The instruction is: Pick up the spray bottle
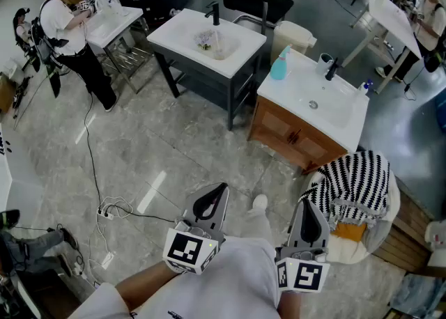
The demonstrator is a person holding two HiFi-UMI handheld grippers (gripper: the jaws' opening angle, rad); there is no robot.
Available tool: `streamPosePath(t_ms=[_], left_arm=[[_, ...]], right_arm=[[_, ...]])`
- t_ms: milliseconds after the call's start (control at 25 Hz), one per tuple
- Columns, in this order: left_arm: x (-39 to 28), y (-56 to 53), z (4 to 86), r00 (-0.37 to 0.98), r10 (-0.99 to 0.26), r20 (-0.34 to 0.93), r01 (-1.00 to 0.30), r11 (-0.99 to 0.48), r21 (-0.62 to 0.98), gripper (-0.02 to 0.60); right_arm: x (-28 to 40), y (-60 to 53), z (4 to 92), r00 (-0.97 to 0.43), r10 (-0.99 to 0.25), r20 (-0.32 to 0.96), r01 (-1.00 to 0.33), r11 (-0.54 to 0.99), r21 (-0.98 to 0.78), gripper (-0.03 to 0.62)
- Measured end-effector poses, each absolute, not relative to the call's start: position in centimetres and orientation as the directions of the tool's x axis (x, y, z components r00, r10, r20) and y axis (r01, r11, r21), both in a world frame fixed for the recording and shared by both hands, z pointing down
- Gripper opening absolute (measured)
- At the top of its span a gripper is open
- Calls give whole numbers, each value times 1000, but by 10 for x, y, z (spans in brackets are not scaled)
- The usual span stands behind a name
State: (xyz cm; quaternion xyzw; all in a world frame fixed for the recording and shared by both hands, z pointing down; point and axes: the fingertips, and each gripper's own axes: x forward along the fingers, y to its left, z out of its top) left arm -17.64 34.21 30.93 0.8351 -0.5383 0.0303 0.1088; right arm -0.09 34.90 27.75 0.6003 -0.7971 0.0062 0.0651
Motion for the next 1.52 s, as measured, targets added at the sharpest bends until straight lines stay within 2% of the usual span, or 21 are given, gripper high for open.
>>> streamPosePath(t_ms=[200,680,1120,1360,1520], left_arm=[[-176,379,299,414,-891,187,-908,-390,153,5],[-125,418,288,442,-869,222,-897,-432,95,5],[-76,420,291,472,-853,222,-879,-474,49,5],[-46,414,296,478,-848,230,-875,-483,36,5],[-33,405,299,479,-847,230,-874,-485,32,5]], right_arm=[[11,381,268,-261,-959,112,-961,268,60,6],[48,422,282,-279,-950,143,-960,281,-7,5],[112,439,285,-212,-973,94,-977,209,-46,6],[125,437,288,-283,-957,64,-959,280,-42,6],[135,425,285,-289,-957,24,-957,290,27,6]])
